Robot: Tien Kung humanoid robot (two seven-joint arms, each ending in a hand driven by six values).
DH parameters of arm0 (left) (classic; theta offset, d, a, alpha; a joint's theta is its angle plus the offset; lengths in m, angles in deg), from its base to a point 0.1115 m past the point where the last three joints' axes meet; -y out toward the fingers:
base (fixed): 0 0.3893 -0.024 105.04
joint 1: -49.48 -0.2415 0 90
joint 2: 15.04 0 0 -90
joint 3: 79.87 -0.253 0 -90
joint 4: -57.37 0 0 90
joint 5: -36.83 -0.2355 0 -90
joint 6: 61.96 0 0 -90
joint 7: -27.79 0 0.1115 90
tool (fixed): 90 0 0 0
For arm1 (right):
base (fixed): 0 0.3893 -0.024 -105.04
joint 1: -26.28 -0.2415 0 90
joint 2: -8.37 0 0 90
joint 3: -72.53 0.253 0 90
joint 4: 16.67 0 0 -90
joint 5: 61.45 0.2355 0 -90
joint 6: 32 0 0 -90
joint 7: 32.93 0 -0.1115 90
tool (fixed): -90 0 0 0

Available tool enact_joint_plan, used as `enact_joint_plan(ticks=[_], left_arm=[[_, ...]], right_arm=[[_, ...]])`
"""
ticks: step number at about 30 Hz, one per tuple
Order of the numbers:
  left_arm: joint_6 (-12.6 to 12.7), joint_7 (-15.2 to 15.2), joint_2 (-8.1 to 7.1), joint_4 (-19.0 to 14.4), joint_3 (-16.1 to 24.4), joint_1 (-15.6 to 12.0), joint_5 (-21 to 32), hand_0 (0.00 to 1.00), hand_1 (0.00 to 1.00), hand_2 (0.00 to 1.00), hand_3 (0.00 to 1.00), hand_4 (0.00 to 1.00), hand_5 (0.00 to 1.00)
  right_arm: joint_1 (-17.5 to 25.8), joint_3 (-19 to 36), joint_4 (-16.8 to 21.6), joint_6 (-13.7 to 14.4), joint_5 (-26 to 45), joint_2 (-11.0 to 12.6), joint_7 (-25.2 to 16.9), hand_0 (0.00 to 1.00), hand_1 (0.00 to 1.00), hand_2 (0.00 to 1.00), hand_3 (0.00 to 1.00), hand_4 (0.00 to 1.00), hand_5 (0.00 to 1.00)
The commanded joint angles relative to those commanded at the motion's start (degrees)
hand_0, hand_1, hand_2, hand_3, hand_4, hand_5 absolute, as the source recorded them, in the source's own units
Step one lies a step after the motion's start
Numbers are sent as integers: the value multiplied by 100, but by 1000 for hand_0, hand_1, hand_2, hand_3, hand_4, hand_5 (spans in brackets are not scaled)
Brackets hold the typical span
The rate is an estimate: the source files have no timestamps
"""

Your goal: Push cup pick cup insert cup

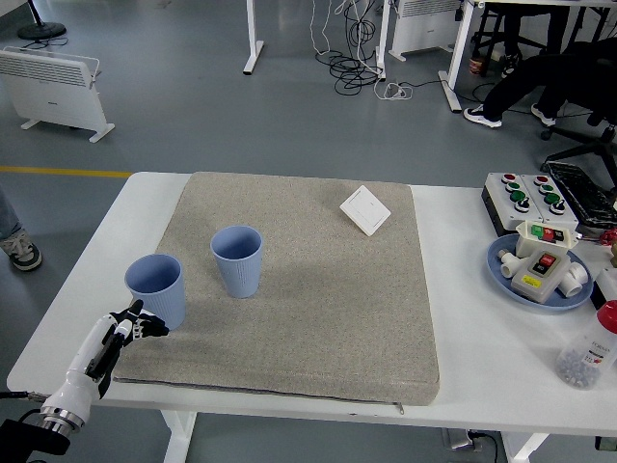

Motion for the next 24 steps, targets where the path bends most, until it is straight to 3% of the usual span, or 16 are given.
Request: enact_joint_plan(ticks=[1, 12, 24], left_arm=[[4, 10, 9, 24, -8, 22, -9, 649, 525, 492, 441, 575, 998], [5, 40, 30, 202, -47, 170, -92, 651, 525, 494, 442, 585, 998], [39, 51, -88, 459, -63, 443, -366, 650, 525, 494, 444, 585, 998]], right_arm=[[-1, -1, 0, 1, 4, -1, 1, 774, 684, 681, 569, 132, 471], [-6, -13, 0, -3, 1, 2, 10, 774, 684, 681, 569, 131, 471], [-17, -22, 0, -4, -14, 0, 10, 774, 684, 681, 569, 131, 470]])
